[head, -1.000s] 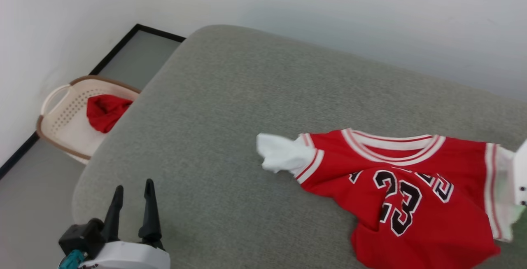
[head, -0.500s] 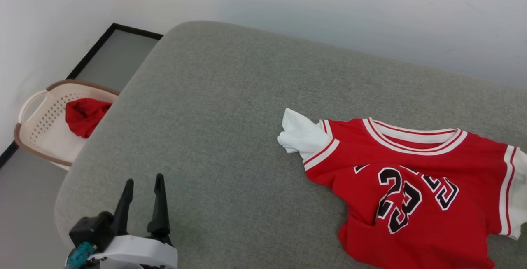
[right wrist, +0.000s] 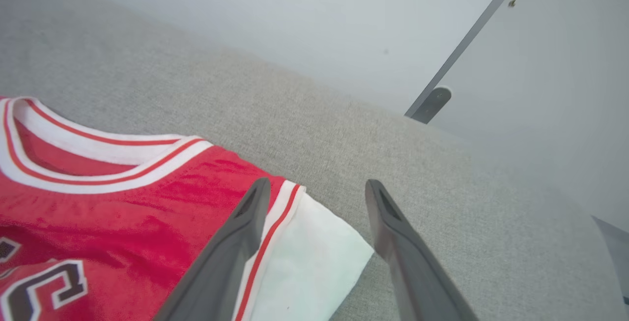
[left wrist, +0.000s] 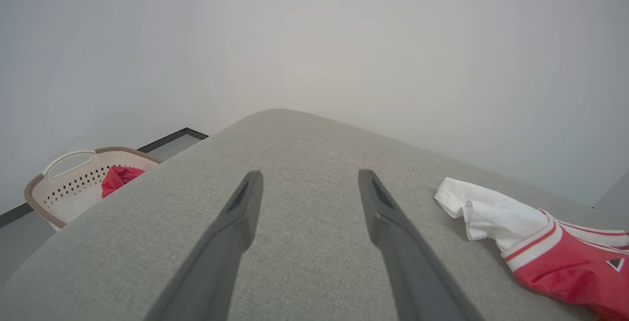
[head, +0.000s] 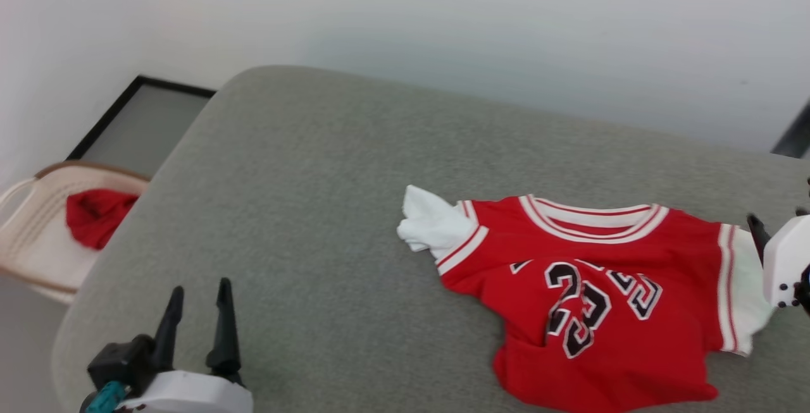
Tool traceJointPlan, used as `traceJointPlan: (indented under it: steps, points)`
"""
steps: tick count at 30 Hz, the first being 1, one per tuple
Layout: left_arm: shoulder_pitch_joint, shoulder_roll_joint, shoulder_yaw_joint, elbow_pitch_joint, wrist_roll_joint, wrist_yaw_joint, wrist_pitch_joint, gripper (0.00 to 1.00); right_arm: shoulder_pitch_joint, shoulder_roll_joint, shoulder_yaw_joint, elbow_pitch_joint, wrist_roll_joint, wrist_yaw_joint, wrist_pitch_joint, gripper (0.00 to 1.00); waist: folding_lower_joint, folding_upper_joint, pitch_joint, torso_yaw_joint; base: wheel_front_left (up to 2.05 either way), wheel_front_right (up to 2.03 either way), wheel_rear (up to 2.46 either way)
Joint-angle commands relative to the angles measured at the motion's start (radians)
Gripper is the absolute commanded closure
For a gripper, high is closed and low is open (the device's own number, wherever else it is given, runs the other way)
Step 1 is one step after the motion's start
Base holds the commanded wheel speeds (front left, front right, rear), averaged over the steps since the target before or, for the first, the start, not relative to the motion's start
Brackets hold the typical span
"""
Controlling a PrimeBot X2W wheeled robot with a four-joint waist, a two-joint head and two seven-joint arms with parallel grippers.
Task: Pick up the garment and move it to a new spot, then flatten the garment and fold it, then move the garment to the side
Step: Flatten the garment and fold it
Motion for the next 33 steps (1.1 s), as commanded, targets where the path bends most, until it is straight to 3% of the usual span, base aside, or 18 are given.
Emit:
traceJointPlan:
  steps: [1, 9, 13, 19, 25, 28, 33]
  points:
    - [0.008, 0.007, 0.005, -0.003, 0.008, -0.002, 0.0, 0.0, 0.023, 0.002, 0.003, -0.01, -0.012, -0.001, -0.03, 0.0, 0.0, 0.0, -0.031, -0.042, 0.0, 0.0, 0.0]
    - [0.028, 0.033, 0.041, -0.006, -0.002, -0.002, 0.0, 0.0, 0.093, 0.043, -0.031, -0.105, -0.099, -0.001, -0.304, 0.0, 0.0, 0.0, -0.052, -0.154, 0.0, 0.0, 0.0]
    - [0.014, 0.043, 0.041, 0.007, -0.009, -0.002, 0.001, 0.0, 0.159, 0.073, -0.12, -0.186, -0.172, -0.001, -0.329, 0.0, 0.0, 0.0, -0.044, -0.204, 0.0, 0.0, 0.0]
    - [-0.014, 0.059, 0.033, -0.001, -0.025, 0.004, 0.074, 0.0, 0.327, 0.162, -0.297, -0.423, -0.296, -0.001, -0.33, 0.0, 0.0, 0.0, -0.014, -0.268, 0.0, 0.0, 0.0]
    - [-0.081, 0.069, 0.01, -0.05, -0.093, 0.009, 0.331, 0.0, 0.436, 0.255, -0.378, -0.579, -0.386, -0.001, -0.329, 0.0, 0.0, 0.0, 0.02, -0.327, 0.0, 0.0, 0.0]
    - [-0.13, 0.089, -0.017, -0.074, -0.125, 0.018, 0.549, 0.0, 0.454, 0.282, -0.392, -0.623, -0.405, -0.001, -0.329, 0.0, 0.0, 0.0, 0.036, -0.349, 0.0, 0.0, 0.0]
    - [-0.234, 0.113, -0.067, -0.101, -0.152, 0.091, 0.931, 0.0, 0.464, 0.313, -0.406, -0.644, -0.41, -0.001, -0.329, 0.0, 0.0, 0.0, 0.059, -0.379, 0.0, 0.0, 0.0]
